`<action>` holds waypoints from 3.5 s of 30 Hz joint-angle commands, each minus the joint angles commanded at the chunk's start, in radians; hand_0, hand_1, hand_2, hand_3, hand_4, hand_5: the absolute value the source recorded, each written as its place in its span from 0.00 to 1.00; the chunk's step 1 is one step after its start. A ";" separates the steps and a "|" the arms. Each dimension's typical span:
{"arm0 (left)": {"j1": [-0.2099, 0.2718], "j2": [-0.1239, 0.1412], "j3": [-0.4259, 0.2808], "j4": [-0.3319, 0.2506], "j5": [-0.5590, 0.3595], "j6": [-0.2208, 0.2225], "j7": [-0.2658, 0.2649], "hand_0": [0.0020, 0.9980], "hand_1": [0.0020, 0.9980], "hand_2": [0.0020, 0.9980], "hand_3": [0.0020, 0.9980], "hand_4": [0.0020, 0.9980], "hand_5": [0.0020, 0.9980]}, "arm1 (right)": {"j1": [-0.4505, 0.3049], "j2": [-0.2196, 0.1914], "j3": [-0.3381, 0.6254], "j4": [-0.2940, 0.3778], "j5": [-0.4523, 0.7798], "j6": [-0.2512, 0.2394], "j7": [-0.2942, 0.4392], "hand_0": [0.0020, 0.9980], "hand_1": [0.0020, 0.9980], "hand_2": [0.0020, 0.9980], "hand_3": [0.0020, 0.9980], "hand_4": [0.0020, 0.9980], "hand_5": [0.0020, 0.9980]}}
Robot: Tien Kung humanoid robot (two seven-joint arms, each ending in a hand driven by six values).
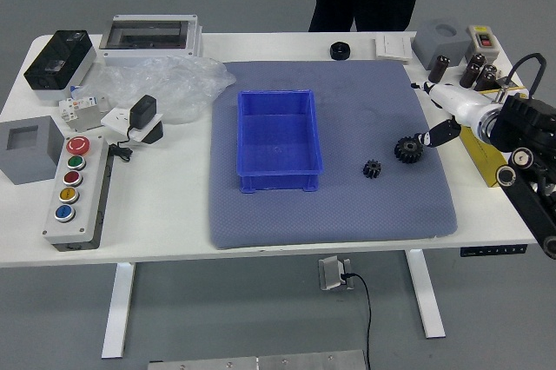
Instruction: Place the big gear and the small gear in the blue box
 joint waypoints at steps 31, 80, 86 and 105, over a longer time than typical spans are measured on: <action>0.001 0.001 0.011 0.000 0.000 -0.002 0.001 0.81 0.81 0.81 0.74 0.48 0.15 | 0.124 0.069 -0.187 -0.238 -0.050 0.035 0.025 0.89 0.85 0.87 0.91 0.86 0.13; 0.002 0.000 0.014 0.000 -0.009 0.000 -0.001 0.81 0.81 0.79 0.73 0.48 0.15 | 0.180 0.087 -0.245 -0.371 -0.038 -0.003 0.022 0.86 0.76 0.77 0.79 0.76 0.22; 0.003 0.000 0.014 0.000 -0.009 0.000 -0.001 0.81 0.81 0.79 0.73 0.48 0.15 | 0.180 0.088 -0.246 -0.370 -0.042 -0.013 0.019 0.82 0.69 0.69 0.69 0.74 0.23; 0.004 0.000 0.016 0.000 -0.007 0.000 -0.001 0.81 0.81 0.79 0.73 0.48 0.15 | 0.171 0.094 -0.250 -0.381 -0.056 -0.051 0.014 0.71 0.55 0.52 0.59 0.61 0.21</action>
